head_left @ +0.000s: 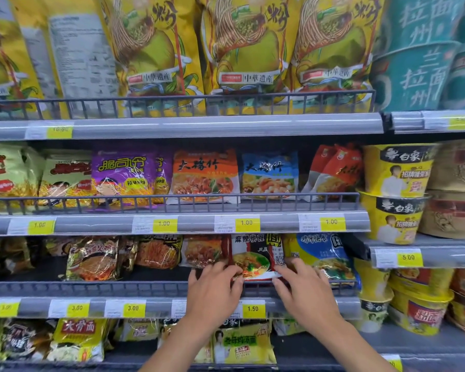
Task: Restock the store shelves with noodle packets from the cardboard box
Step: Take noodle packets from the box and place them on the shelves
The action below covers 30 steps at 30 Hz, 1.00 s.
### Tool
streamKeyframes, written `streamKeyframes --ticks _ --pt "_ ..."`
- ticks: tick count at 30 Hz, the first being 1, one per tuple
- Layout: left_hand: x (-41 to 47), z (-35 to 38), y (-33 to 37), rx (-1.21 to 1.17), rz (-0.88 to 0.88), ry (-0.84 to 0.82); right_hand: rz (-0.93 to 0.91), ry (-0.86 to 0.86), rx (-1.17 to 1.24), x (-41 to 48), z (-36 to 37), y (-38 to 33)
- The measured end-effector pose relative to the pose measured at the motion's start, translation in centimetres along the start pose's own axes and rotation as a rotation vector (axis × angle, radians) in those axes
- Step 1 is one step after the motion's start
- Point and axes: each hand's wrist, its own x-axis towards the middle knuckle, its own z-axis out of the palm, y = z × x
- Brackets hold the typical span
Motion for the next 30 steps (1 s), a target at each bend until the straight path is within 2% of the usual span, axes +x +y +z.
streamKeyframes --ticks 10,16,30 --pt "-1.0 0.8 -0.4 0.085 0.033 0.062 -0.008 0.042 -0.002 -0.3 0.0 0.3" --pt "-1.9 1.2 -1.1 0.108 0.031 0.113 0.022 0.129 0.001 -1.3 0.6 -0.4" --pt "-5.4 1.5 -5.4 0.132 0.051 0.189 -0.1 0.187 0.098 -3.3 2.0 -6.9"
